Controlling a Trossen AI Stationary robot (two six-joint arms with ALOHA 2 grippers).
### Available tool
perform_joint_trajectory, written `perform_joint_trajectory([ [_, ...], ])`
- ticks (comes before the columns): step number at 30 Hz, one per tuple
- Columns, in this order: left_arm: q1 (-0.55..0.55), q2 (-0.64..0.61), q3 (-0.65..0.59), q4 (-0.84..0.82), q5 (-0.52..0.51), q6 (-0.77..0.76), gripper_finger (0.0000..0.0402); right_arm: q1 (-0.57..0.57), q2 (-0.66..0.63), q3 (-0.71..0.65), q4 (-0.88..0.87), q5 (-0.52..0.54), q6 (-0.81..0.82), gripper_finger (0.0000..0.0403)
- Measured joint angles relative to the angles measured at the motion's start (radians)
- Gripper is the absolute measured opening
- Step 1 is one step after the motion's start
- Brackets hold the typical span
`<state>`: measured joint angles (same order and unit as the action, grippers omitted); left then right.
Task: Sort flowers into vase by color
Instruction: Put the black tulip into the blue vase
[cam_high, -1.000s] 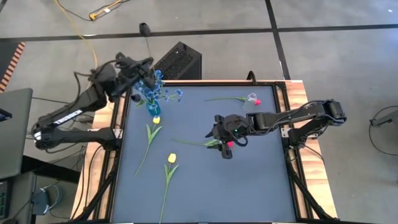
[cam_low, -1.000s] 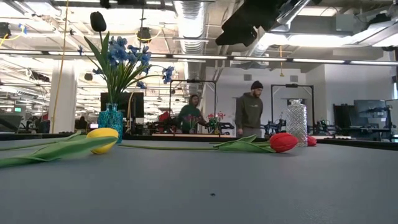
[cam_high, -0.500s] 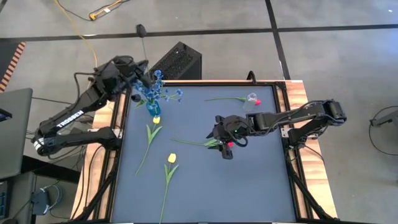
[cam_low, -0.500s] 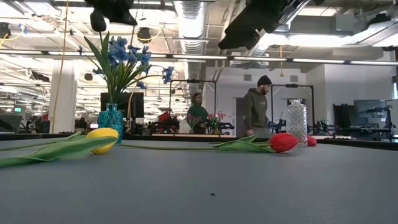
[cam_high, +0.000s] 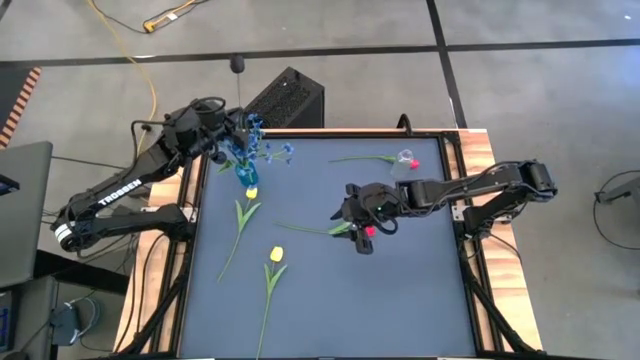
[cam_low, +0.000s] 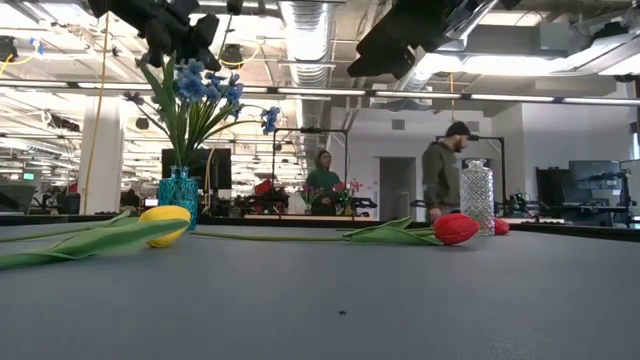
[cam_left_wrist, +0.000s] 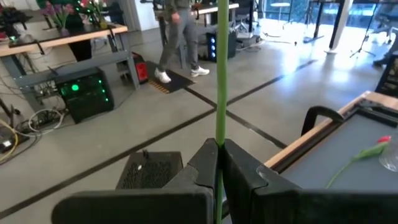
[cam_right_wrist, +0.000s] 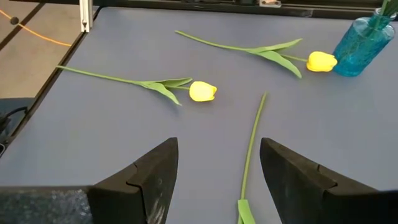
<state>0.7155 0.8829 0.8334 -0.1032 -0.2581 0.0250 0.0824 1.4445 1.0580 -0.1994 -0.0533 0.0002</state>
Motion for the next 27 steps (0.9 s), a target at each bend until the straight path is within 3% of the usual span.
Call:
perform_joint_trajectory([
  [11,0.000,-0.067,0.010,-0.087,0.027,0.016,0.0000,-0.021,0.000,0.000,0.014,0.001,-0.008,0.0254],
  [27,0.000,-0.046,-0.022,-0.120,0.068,-0.042,0.0000,-0.024,0.000,0.000,0.029,0.000,-0.008,0.0254],
])
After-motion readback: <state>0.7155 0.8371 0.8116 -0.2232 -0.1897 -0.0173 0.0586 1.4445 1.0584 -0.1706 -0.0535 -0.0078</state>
